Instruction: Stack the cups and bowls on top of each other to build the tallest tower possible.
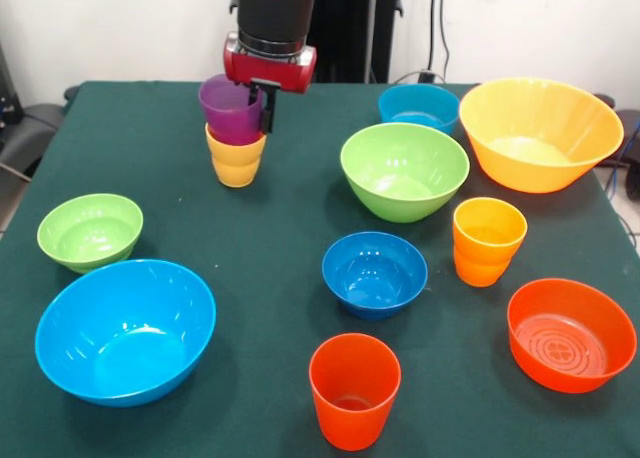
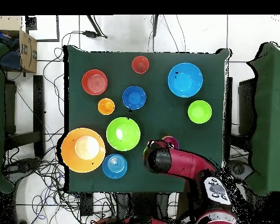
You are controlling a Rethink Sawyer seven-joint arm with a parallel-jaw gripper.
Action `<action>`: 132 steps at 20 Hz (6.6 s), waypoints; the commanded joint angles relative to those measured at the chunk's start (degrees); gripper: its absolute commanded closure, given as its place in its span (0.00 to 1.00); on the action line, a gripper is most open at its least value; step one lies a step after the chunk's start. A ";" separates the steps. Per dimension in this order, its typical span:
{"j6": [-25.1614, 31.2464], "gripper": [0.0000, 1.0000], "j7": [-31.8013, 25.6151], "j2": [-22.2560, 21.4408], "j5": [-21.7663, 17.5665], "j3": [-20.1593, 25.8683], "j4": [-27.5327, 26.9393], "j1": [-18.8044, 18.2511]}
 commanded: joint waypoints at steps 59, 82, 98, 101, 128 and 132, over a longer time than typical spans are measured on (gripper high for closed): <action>-13.09 1.00 4.80 9.20 -8.89 2.41 -4.22 0.24; -0.92 1.00 4.39 5.90 -3.70 8.31 -6.29 -0.62; 6.34 1.00 6.24 8.75 1.20 5.84 -15.06 5.76; 7.44 1.00 5.62 9.34 1.48 5.71 -16.92 6.16; 20.00 1.00 5.73 10.08 3.75 6.38 -28.44 8.86; 19.04 1.00 7.06 10.76 5.28 6.54 -28.75 9.53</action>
